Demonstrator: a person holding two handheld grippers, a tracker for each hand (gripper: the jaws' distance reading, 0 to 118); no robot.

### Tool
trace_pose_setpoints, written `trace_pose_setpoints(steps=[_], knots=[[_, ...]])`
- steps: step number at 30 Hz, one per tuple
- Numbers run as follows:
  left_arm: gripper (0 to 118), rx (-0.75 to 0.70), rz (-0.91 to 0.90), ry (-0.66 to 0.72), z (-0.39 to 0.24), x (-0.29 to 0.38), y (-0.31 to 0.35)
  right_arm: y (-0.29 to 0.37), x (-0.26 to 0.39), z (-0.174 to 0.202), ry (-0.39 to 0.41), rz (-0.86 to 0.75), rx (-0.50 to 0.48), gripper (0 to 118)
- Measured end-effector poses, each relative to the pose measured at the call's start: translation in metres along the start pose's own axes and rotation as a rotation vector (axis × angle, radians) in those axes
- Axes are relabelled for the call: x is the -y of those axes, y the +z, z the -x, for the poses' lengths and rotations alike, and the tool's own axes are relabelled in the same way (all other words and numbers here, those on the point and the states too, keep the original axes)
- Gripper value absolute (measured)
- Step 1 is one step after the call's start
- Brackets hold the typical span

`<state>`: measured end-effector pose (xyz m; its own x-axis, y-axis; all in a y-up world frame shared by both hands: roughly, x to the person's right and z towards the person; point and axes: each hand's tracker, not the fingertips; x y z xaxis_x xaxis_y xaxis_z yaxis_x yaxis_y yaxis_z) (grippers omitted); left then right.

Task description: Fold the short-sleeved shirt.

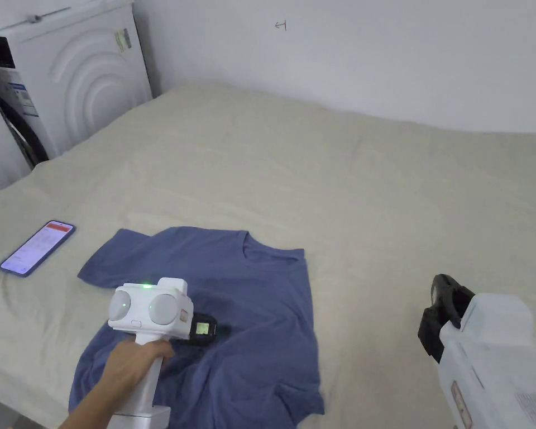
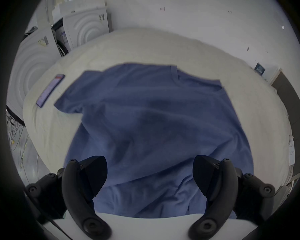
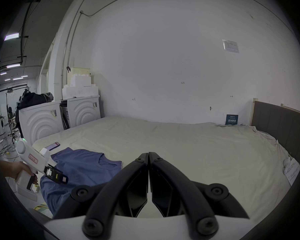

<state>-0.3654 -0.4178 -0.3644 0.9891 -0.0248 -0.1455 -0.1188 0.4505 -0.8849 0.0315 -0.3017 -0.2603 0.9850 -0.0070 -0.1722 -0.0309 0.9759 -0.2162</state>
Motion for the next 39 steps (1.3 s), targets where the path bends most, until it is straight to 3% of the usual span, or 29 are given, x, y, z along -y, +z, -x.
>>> trace_pose_setpoints(steps=[3, 8, 9, 10, 11, 12, 14, 18, 21, 26, 33, 39], knots=[[101, -0.006, 0.056, -0.027, -0.003, 0.004, -0.013, 0.001, 0.004, -0.007, 0.000, 0.012, 0.011, 0], [72, 0.028, 0.018, 0.018, -0.008, 0.007, 0.010, 0.005, 0.006, -0.018, -0.014, 0.021, 0.028, 0], [63, 0.007, -0.001, 0.005, -0.010, 0.008, 0.012, 0.006, 0.006, -0.021, -0.014, 0.021, 0.031, 0], [46, -0.001, -0.004, -0.004, -0.008, 0.006, 0.009, 0.008, 0.006, -0.023, -0.015, 0.019, 0.035, 0], [18, 0.013, 0.002, -0.004, -0.005, 0.003, 0.004, 0.010, 0.005, -0.026, -0.017, 0.017, 0.039, 0], [5, 0.011, -0.006, -0.010, -0.005, 0.005, 0.007, 0.014, 0.004, -0.029, -0.021, 0.015, 0.042, 0], [2, 0.030, -0.058, 0.011, 0.001, 0.005, 0.017, 0.020, 0.002, -0.036, -0.027, 0.008, 0.048, 0], [0, 0.201, -0.196, 0.171, 0.019, -0.005, 0.057, 0.034, -0.002, -0.052, -0.028, -0.020, 0.065, 0], [0, 0.288, -0.270, 0.190, 0.014, -0.017, 0.088, 0.045, -0.004, -0.063, -0.037, -0.037, 0.080, 0], [0, 0.389, -0.385, 0.094, -0.034, -0.046, 0.143, 0.064, -0.008, -0.081, -0.048, -0.062, 0.116, 0], [0, 0.529, -0.512, -0.142, -0.147, -0.085, 0.212, 0.098, -0.016, -0.109, -0.060, -0.101, 0.203, 0], [0, 0.700, -0.547, -0.239, -0.230, -0.098, 0.243, 0.126, -0.024, -0.135, -0.057, -0.135, 0.289, 0]])
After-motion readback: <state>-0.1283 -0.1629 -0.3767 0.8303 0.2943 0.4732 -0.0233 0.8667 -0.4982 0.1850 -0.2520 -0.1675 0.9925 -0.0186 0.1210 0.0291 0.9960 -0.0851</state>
